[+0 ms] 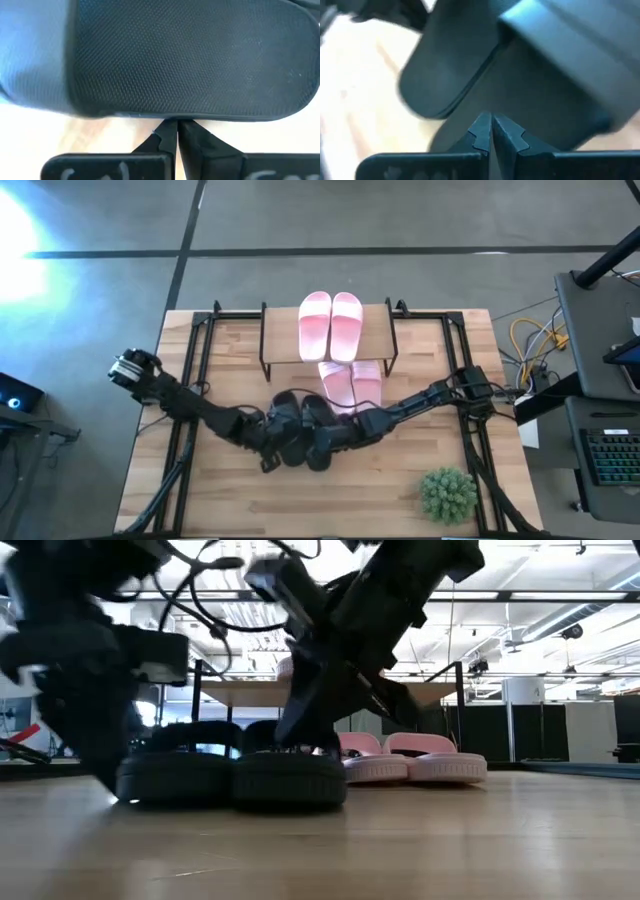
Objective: Pick and place slides into the shelf
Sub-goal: Move the black slides to the center of the table
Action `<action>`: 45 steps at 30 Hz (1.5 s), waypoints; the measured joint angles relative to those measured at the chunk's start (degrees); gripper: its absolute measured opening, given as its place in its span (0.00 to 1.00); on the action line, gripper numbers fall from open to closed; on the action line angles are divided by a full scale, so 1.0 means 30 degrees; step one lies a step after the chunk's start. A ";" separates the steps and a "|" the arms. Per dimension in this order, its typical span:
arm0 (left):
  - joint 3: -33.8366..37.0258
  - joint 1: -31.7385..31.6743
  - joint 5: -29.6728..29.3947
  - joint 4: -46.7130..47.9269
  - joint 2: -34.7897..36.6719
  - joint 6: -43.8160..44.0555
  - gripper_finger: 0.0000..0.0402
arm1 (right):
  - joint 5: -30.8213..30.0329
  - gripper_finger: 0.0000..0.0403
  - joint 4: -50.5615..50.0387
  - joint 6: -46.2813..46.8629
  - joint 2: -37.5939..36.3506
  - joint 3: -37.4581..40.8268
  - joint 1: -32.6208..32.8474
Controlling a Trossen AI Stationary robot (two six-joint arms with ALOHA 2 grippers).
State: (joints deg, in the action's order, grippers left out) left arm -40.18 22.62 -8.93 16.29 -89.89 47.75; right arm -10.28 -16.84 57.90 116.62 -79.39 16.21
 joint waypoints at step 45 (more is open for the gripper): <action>-0.1042 0.5321 -0.0883 -0.4833 0.0792 0.7224 0.00 | 0.0816 0.02 0.1524 0.4852 0.1151 0.0018 0.2429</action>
State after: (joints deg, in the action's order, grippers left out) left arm -43.31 38.58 -11.58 1.80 -87.51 69.42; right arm -7.83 -12.27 72.45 120.07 -79.33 23.49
